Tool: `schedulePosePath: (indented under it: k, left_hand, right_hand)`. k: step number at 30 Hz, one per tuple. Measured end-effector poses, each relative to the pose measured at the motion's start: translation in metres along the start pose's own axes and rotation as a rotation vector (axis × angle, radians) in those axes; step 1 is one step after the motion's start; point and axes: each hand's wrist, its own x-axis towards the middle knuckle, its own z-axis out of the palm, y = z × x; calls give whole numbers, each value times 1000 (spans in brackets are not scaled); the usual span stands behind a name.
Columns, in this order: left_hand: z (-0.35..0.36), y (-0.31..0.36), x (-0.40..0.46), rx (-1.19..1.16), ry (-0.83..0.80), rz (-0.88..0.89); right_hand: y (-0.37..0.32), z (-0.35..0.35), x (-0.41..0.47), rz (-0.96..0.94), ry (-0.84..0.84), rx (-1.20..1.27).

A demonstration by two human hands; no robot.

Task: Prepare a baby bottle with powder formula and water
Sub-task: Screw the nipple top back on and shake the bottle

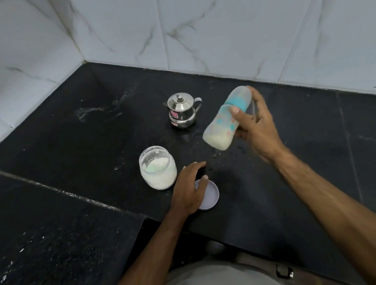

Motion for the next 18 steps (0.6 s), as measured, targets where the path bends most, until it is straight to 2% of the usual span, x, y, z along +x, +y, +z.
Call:
schedulePosePath:
  k: [2, 5, 7, 9, 11, 12, 16, 18]
  left_hand:
    - [0, 0, 0, 4, 8, 4]
    - [-1, 0, 2, -25, -14, 2]
    - [-1, 0, 1, -11, -8, 2]
    - [0, 0, 1, 7, 1, 2]
    - [-2, 3, 1, 2, -11, -5]
    - [-2, 3, 1, -3, -8, -4]
    - [-3, 5, 2, -48, 13, -22]
    - [-2, 3, 0, -36, 25, -25]
  right_hand:
    - [4, 1, -4, 16, -75, -51]
    - [11, 4, -18, 80, -376, -285]
    - [6, 3, -13, 58, -321, -255]
    - [-1, 2, -2, 19, -122, -131]
    - [-5, 1, 2, -9, -25, -52]
    - [-3, 2, -1, 0, -49, -52]
    - [8, 9, -25, 112, -401, -188]
    - [5, 8, -19, 75, -325, -146]
